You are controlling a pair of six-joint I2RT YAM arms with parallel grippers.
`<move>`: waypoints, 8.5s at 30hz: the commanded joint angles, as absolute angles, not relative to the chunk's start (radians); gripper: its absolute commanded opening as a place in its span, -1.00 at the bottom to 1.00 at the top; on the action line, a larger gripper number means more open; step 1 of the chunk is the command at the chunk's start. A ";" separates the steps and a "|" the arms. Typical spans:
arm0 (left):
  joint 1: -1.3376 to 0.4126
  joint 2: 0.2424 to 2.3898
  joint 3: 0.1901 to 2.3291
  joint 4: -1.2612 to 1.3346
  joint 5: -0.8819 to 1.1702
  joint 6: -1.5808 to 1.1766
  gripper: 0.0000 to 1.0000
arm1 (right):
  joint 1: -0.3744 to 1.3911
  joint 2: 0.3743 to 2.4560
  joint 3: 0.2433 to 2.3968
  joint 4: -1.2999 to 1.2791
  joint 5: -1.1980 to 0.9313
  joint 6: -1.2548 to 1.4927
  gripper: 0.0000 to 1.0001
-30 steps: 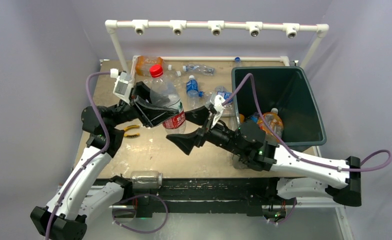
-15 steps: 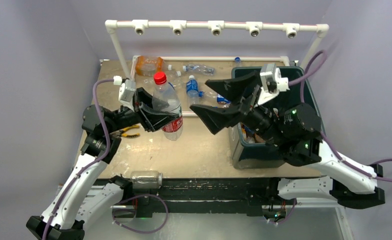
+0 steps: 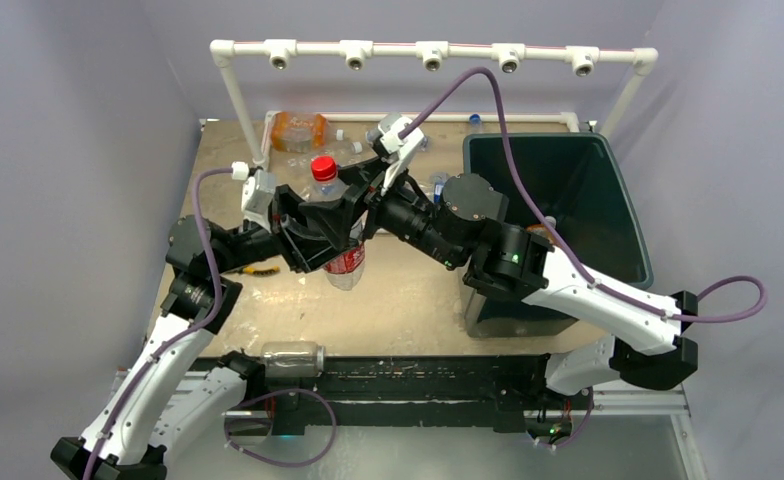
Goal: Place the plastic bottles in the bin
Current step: Place the plastic bottle in the trash bin, then pick up the plastic bottle at the center of the board, then place the plastic bottle in the trash bin.
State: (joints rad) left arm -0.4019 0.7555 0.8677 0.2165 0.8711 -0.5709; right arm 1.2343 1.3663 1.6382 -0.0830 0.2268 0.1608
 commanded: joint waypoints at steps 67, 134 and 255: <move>-0.434 0.846 1.033 -0.087 0.054 -0.344 0.97 | 0.864 0.899 1.300 -0.308 0.765 0.093 -0.13; -0.492 0.627 0.784 -0.970 -0.204 -0.849 0.98 | 0.864 0.684 1.087 -0.087 -0.248 0.168 0.87; -0.481 0.691 0.594 0.239 0.579 -0.129 -0.37 | 1.138 0.622 0.981 -0.109 0.123 0.354 0.83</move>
State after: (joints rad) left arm -0.4839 0.7368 0.6300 0.1165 0.4553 -0.1352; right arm 1.1339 0.6216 0.9405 -0.1009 0.1375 0.3485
